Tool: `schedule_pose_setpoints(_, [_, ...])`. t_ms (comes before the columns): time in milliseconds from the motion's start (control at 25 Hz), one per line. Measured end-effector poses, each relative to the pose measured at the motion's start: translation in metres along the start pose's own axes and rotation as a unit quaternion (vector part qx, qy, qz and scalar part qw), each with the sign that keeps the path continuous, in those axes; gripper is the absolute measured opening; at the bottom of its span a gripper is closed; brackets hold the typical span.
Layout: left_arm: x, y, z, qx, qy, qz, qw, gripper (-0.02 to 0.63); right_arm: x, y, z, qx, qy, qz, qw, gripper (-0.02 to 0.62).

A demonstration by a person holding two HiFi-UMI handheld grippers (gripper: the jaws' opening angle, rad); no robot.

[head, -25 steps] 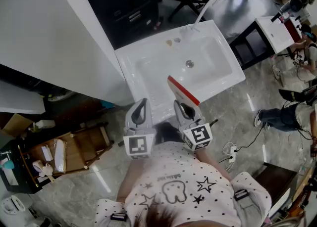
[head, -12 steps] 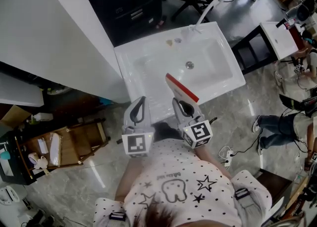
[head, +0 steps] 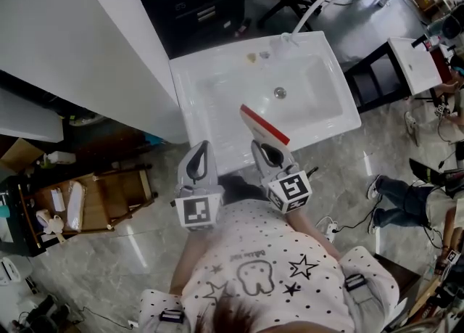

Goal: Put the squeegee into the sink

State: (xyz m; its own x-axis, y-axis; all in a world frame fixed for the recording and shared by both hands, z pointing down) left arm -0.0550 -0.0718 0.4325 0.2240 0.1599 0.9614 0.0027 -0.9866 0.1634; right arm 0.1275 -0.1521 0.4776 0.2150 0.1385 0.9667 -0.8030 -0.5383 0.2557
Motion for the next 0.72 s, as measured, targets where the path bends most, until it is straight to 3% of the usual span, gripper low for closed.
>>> schedule_pose_setpoints(440, [-0.013,0.004,-0.014,0.013,-0.002,-0.004,0.9999,-0.006,-0.01,0.009,-0.01,0.001,0.022,-0.007,1.0,0.017])
schedule_pose_setpoints(720, [-0.015,0.005,-0.025,0.009,-0.004,-0.004,0.9999,-0.006,-0.008,0.026,-0.02,-0.052,0.055,-0.017,0.997,0.017])
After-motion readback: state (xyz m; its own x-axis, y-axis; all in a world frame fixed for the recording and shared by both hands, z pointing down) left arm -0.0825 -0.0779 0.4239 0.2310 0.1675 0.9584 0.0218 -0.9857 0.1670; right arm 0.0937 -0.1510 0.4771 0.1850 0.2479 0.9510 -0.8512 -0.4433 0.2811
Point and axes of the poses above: the fingertips, and each gripper's own axes: y forward along the fingers, z to its right, x out of its underside, the point moved 9 cm from there along -y, backward along the fingers, and after that the axes turned 8 degrees about -y, right-handed, at the moved point
